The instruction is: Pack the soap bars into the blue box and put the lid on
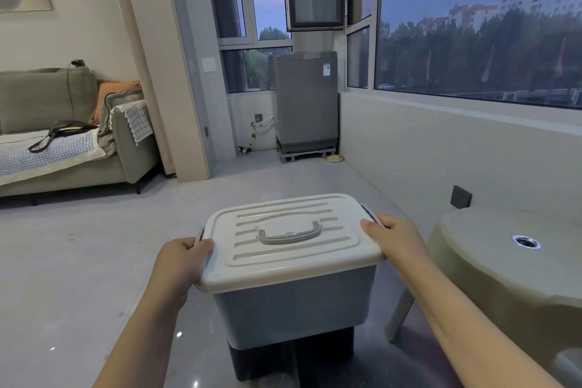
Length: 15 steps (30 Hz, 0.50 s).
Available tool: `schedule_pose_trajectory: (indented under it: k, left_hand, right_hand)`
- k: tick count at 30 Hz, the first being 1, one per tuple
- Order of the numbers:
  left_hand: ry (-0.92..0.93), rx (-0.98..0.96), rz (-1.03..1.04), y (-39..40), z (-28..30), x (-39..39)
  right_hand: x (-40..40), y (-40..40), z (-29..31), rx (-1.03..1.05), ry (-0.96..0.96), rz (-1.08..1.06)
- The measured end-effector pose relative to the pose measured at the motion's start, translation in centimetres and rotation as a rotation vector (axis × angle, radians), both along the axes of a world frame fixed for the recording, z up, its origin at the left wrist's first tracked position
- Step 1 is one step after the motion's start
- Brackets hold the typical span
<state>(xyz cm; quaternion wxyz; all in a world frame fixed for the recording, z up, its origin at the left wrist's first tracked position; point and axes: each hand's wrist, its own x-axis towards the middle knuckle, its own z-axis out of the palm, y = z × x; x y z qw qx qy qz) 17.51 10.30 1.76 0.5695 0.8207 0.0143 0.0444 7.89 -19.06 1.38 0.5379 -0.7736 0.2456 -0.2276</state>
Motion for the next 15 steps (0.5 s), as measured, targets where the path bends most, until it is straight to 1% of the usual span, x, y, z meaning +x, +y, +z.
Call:
schedule_pose_trajectory:
  k: [6,9,10,13,14,15]
  left_hand:
    - [-0.037,0.041,0.049,0.6,0.2,0.9]
    - [-0.020,0.062,0.074,0.3,0.4,0.7]
    - [-0.026,0.113,0.082,0.2,0.3,0.8]
    - [-0.060,0.392,0.092,-0.5,0.7,0.3]
    - [-0.103,0.485,0.094,-0.9,0.8,0.2]
    - [-0.128,0.535,0.104,-1.5,1.2,-0.1]
  right_hand:
    - [-0.1,1.3,0.4,-0.041,0.003,0.078]
    - [-0.4,1.6,0.9,-0.040,0.008,0.105]
    - [-0.4,1.7,0.9,-0.038,0.015,0.120]
    - [-0.7,1.7,1.1,-0.087,0.130,0.174]
    - [-0.6,1.6,1.3,-0.129,0.178,0.176]
    - [-0.7,1.8,2.0,-0.168,0.163,0.116]
